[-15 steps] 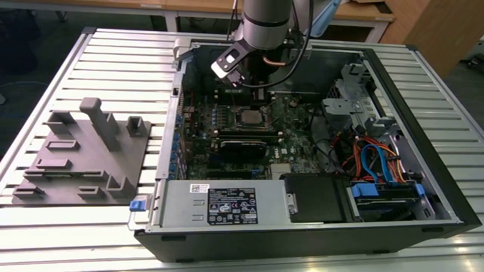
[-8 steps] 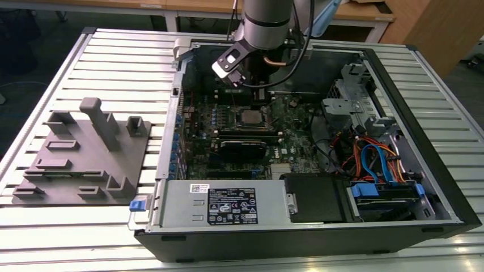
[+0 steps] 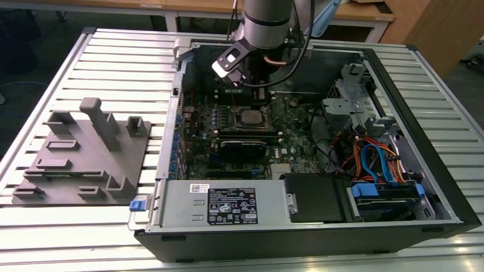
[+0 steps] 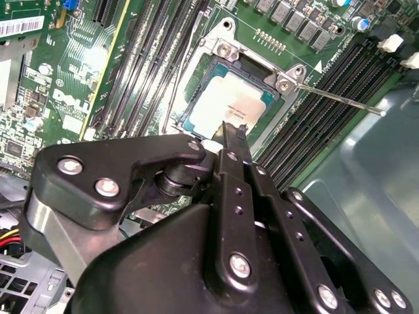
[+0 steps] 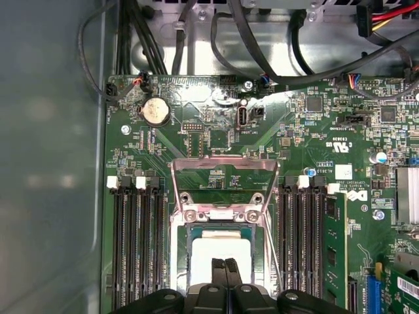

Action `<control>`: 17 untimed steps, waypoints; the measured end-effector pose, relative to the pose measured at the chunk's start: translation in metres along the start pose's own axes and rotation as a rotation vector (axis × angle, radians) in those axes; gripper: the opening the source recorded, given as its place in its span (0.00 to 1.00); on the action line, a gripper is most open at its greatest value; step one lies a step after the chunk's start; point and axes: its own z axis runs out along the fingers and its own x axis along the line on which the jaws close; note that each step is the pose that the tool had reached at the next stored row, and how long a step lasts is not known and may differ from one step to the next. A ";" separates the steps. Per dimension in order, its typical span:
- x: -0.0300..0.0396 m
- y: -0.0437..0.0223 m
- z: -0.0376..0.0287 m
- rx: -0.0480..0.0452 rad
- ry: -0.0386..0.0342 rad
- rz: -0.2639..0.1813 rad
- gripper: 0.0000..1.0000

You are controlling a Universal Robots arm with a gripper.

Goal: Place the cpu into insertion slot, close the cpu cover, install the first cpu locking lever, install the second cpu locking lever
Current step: 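Close the cpu cover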

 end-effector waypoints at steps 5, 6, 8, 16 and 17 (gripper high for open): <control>0.0000 0.0001 -0.0032 -0.0001 -0.0002 0.000 0.10; 0.0000 0.0001 -0.0038 0.0000 -0.0002 0.000 0.10; 0.0000 0.0002 -0.0052 -0.0001 -0.0002 0.000 0.10; 0.0001 0.0017 -0.0060 0.0000 -0.0003 0.000 0.10; 0.0001 0.0020 -0.0060 0.0000 -0.0002 0.000 0.10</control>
